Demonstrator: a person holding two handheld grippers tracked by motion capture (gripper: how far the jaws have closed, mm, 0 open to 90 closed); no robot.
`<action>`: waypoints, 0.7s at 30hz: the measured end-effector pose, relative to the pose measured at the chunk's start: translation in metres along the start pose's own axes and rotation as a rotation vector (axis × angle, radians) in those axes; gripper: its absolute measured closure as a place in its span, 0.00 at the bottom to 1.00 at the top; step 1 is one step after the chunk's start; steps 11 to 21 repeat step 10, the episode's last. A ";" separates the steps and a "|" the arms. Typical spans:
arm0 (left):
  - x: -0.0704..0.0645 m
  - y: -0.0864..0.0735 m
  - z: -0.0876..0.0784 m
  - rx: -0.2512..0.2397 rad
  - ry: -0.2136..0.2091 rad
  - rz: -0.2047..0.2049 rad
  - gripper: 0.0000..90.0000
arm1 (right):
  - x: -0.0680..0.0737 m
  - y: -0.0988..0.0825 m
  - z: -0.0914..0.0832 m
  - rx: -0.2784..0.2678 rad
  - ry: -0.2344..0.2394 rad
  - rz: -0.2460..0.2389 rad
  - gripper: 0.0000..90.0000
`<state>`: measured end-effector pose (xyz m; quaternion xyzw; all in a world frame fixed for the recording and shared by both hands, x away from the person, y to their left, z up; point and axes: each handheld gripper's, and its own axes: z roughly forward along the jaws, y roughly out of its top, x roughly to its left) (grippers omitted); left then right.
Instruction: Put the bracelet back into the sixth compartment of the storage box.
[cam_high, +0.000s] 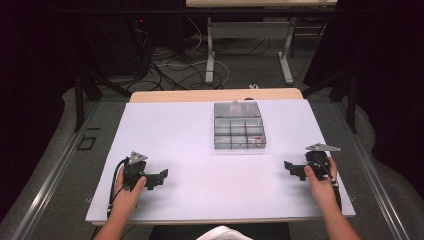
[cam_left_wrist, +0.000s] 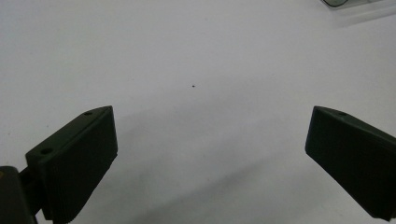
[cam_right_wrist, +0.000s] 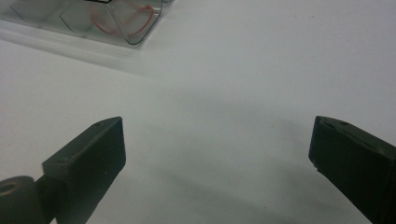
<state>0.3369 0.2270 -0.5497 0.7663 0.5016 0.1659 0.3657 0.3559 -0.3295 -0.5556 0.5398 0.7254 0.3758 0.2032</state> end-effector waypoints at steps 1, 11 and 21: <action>0.000 0.000 0.000 0.000 -0.001 0.001 0.03 | -0.001 0.000 0.000 0.000 -0.001 -0.002 0.04; 0.000 0.000 0.001 -0.014 0.004 -0.008 0.03 | 0.000 0.000 0.001 0.004 -0.001 -0.002 0.03; 0.000 0.000 0.001 -0.014 0.004 -0.008 0.03 | 0.000 0.000 0.001 0.004 -0.001 -0.002 0.03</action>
